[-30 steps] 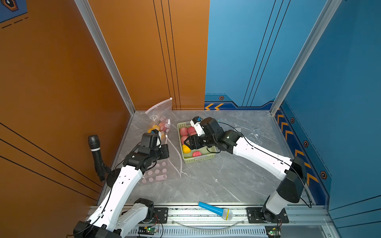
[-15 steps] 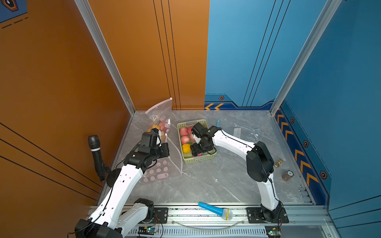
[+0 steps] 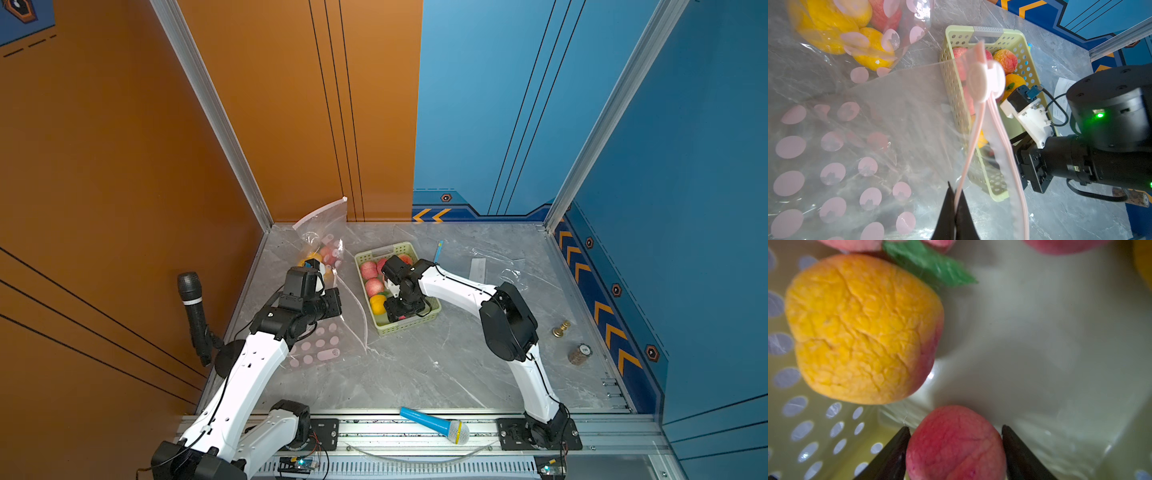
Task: Place the peach in a zip-top bag and seal the zipper
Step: Pick up the peach from the basket, then place the peach in the zipper food storage bag.
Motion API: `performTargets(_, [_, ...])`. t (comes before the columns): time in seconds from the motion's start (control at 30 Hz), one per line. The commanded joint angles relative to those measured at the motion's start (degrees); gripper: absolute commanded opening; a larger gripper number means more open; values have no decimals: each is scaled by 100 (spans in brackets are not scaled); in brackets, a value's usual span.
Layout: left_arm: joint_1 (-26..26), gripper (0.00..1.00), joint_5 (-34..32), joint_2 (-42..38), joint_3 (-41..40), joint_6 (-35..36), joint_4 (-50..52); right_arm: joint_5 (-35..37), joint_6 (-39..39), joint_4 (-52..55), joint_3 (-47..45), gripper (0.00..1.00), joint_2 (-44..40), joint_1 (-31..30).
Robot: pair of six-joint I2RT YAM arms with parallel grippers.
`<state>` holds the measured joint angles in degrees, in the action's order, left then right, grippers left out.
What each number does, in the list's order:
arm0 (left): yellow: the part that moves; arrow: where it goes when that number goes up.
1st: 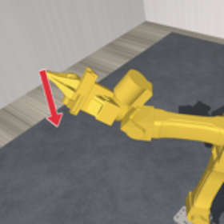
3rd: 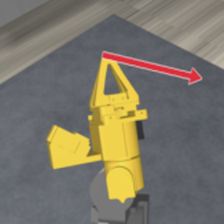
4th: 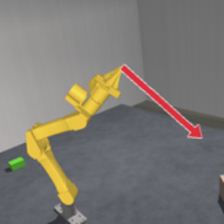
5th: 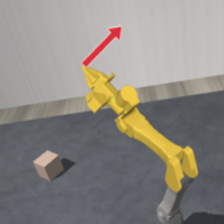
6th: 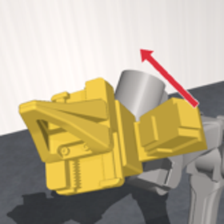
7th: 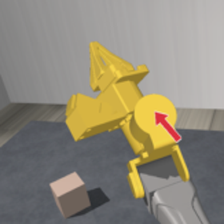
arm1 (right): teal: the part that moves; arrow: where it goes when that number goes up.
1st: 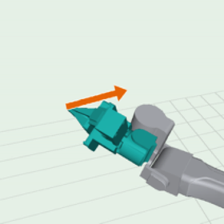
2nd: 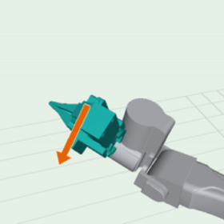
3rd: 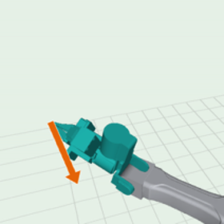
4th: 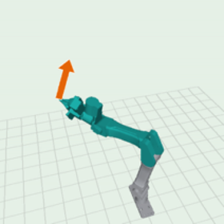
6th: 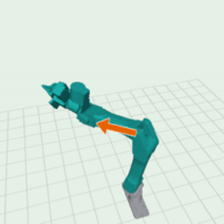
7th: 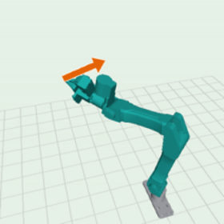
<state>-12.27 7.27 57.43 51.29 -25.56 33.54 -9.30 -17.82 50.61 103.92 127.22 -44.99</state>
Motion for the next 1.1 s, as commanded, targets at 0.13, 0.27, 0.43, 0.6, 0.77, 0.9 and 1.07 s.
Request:
performTargets(0.13, [50, 0, 196, -142, -101, -181, -119, 47, 95, 247, 190, 33, -179, -13])
performTargets(0.27, [-1, 0, 173, -184, -176, -354, -154, 385, 84, 165, 158, 30, -755, -71])
performTargets(0.43, [-218, 0, 72, -145, -233, -502, -232, 433, -61, -479, -333, 23, -1794, -272])
performTargets(0.6, [-427, 0, -2, -58, -218, -588, -330, 78, -289, -1651, -1050, 18, -2622, -570])
performTargets(0.77, [-589, 0, -72, 12, -165, -609, -369, -310, -530, -2816, -1541, 17, -2928, -928])
performTargets(0.9, [-644, 0, -70, 14, -155, -634, -403, -415, -571, -3234, -1583, 16, -2729, -1181])
performTargets(1.07, [-656, 0, -14, -43, -154, -642, -401, -413, -645, -3452, -1593, 15, -2462, -1299])
